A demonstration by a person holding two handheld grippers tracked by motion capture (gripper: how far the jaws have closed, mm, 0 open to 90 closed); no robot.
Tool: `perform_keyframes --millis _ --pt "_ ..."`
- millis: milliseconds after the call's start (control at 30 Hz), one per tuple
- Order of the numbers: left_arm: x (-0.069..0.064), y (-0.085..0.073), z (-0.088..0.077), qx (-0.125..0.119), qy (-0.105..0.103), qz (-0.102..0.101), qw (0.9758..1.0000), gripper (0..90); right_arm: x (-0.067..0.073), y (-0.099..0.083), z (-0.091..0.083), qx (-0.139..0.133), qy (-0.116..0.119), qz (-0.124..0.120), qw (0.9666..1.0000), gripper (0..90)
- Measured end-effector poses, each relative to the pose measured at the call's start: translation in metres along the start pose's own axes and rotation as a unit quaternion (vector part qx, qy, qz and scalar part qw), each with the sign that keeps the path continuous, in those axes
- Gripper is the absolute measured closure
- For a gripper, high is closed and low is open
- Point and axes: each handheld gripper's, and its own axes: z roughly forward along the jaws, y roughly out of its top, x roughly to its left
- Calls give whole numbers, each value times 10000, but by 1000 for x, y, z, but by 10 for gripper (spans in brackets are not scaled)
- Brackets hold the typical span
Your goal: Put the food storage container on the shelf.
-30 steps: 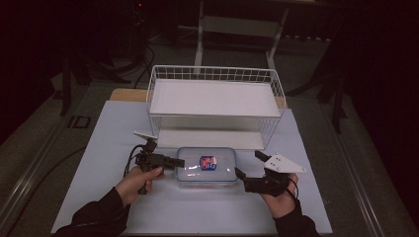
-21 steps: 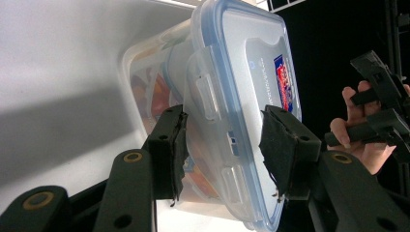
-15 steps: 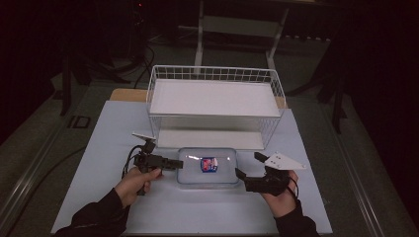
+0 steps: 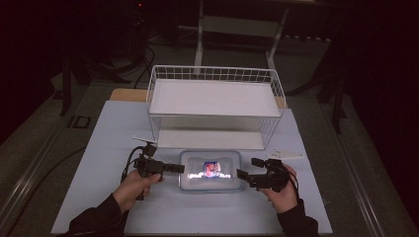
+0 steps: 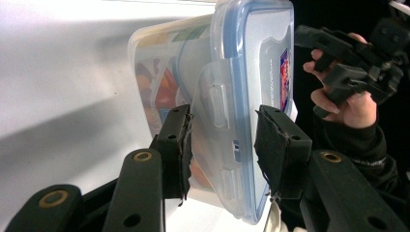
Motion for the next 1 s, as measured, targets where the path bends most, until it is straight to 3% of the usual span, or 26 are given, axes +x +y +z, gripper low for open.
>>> perform_keyframes --millis 133,233,300,500,567,667,767,833,900,1000 --pt "-2 -2 0 -8 -4 108 9999 582 -2 -1 2 175 186 149 9996 165" --pt "-5 -4 -1 -23 19 339 9994 583 -9 -3 9 379 480 462 9971 167" --pt "-7 -4 -2 -27 26 409 9992 583 -11 -4 10 406 519 514 9965 167" --pt "-10 -5 -3 -44 -15 613 9981 590 -25 -9 17 488 903 1107 9885 227" --pt "-11 -6 -3 -56 -46 628 9980 593 -28 -10 17 535 1025 1252 9854 297" --pt "-12 -7 -4 -53 -48 703 9975 595 -30 -10 18 602 1184 1341 9820 352" --pt "-10 -9 -4 -59 -60 632 9980 595 -31 -12 21 734 1312 1389 9788 411" --pt "-9 -10 -4 -45 -52 640 9979 594 -32 -12 19 730 1336 1404 9783 479" --pt "-9 -12 -4 -75 -37 653 9978 592 -33 -12 17 759 1392 1413 9772 495" --pt "-12 -13 -4 -105 56 680 9976 591 -31 -12 16 778 1334 1385 9782 497"
